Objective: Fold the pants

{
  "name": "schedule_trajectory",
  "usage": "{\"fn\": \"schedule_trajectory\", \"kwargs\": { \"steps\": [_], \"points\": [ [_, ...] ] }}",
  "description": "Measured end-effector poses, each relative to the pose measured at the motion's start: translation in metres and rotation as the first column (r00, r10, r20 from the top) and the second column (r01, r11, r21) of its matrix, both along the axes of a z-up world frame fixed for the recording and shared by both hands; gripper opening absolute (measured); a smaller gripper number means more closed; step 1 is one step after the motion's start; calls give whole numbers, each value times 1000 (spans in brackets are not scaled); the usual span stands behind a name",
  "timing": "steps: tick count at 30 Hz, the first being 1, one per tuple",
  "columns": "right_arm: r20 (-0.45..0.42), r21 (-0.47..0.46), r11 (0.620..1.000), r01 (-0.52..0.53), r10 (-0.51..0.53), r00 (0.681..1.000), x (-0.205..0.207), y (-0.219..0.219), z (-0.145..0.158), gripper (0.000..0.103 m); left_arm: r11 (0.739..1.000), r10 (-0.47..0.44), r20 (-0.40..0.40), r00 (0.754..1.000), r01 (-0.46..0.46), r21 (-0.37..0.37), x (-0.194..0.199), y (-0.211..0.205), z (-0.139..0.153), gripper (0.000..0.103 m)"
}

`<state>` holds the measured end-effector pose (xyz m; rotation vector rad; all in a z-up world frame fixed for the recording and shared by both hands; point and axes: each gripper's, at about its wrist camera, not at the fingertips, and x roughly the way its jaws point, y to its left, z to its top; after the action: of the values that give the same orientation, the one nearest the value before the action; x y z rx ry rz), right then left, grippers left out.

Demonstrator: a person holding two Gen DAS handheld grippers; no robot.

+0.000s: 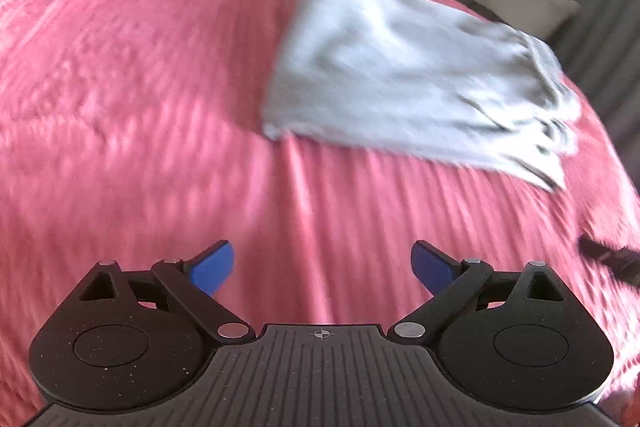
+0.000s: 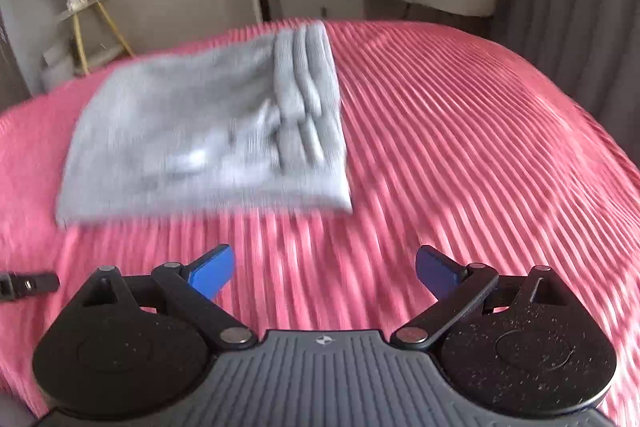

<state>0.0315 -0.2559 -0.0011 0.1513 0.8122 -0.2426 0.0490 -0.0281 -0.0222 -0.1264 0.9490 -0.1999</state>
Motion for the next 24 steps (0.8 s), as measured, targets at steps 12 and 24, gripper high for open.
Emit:
{"fn": "schedule_trajectory", "kwargs": {
  "steps": [12,24],
  "points": [
    [-44,-103,994,-33,29,999,-30,47,6,97,990,-64,93,994,51,132,-42,-32,16,100],
    [59,-169,986,-15,25,998,-5,62,22,97,977,-45,184,982,5,212,-28,-39,20,100]
  ]
}}
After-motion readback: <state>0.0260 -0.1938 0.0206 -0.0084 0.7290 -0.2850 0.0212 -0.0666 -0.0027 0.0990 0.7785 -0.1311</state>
